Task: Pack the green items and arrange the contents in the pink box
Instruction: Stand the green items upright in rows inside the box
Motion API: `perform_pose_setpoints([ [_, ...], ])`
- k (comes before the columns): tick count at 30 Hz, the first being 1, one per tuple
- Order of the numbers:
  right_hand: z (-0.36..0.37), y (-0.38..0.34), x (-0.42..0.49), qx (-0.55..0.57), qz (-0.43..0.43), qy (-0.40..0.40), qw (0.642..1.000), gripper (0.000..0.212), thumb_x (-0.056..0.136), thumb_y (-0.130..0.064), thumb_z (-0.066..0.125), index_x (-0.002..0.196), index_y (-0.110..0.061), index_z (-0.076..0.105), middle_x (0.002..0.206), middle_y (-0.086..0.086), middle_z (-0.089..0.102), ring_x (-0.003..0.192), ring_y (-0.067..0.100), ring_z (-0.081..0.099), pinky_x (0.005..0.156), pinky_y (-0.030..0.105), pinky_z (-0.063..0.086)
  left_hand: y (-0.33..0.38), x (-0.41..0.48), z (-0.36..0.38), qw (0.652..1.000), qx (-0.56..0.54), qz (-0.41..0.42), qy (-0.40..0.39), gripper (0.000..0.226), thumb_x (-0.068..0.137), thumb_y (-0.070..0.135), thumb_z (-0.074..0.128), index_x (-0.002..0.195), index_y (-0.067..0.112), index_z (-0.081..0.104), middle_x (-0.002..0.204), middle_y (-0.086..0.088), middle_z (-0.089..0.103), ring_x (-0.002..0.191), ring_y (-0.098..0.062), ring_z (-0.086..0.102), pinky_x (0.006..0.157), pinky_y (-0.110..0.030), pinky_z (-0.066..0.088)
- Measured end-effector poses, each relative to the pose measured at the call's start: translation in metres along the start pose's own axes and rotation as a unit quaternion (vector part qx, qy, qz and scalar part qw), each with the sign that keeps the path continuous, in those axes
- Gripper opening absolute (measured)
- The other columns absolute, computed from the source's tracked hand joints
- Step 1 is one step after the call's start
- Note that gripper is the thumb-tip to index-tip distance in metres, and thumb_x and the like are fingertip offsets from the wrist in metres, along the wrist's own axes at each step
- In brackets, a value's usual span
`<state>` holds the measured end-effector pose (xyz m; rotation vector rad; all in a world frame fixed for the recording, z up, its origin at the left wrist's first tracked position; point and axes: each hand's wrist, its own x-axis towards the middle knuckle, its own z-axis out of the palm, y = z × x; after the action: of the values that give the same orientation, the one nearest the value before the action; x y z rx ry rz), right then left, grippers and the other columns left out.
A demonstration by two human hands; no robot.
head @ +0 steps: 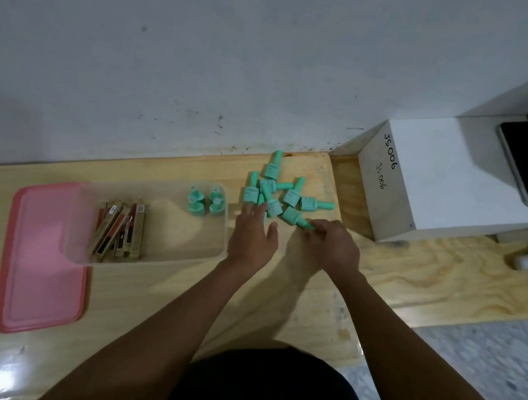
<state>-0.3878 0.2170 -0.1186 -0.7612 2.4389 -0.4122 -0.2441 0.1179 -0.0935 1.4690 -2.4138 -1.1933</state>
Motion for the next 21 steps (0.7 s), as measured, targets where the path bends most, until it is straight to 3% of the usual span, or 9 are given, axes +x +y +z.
perform_pose_setpoints([
  [5, -0.003, 0.006, 0.006, 0.007, -0.04, -0.021, 0.999, 0.032, 0.091, -0.044, 0.06, 0.119, -0.029, 0.065, 0.115, -0.002, 0.063, 0.105, 0.017, 0.06, 0.079, 0.034, 0.05, -0.002, 0.028, 0.007, 0.996, 0.017, -0.088, 0.017, 0.051, 0.094, 0.023, 0.047, 0.141, 0.007, 0.036, 0.139, -0.018, 0.04, 0.128, -0.034, 0.042, 0.104, -0.043, 0.039],
  [11, -0.014, 0.019, 0.013, 0.188, -0.044, -0.07, 0.979, 0.034, 0.088, -0.039, 0.068, 0.114, -0.017, 0.067, 0.109, -0.003, 0.07, 0.097, 0.01, 0.064, 0.084, 0.031, 0.056, -0.003, 0.042, 0.01, 0.992, -0.033, -0.111, 0.051, 0.037, 0.087, 0.015, 0.06, 0.122, 0.007, 0.05, 0.121, -0.016, 0.052, 0.11, -0.033, 0.056, 0.09, -0.042, 0.049],
  [16, -0.026, 0.012, 0.008, 0.259, -0.05, -0.061, 0.963, 0.019, 0.091, -0.033, 0.065, 0.106, -0.021, 0.067, 0.096, -0.017, 0.064, 0.087, -0.001, 0.062, 0.067, 0.011, 0.051, 0.005, 0.043, 0.01, 0.99, -0.016, -0.13, 0.045, 0.031, 0.084, 0.009, 0.061, 0.114, 0.002, 0.056, 0.118, -0.019, 0.06, 0.108, -0.035, 0.059, 0.087, -0.039, 0.049],
  [21, -0.033, -0.001, 0.0, 0.3, -0.061, -0.044, 0.951, 0.018, 0.094, -0.031, 0.061, 0.109, -0.021, 0.065, 0.105, -0.01, 0.065, 0.094, 0.004, 0.063, 0.076, 0.024, 0.057, 0.005, 0.04, -0.002, 0.987, -0.044, -0.154, 0.001, 0.026, 0.081, 0.004, 0.059, 0.105, 0.0, 0.067, 0.103, -0.02, 0.068, 0.097, -0.035, 0.063, 0.076, -0.036, 0.049],
])
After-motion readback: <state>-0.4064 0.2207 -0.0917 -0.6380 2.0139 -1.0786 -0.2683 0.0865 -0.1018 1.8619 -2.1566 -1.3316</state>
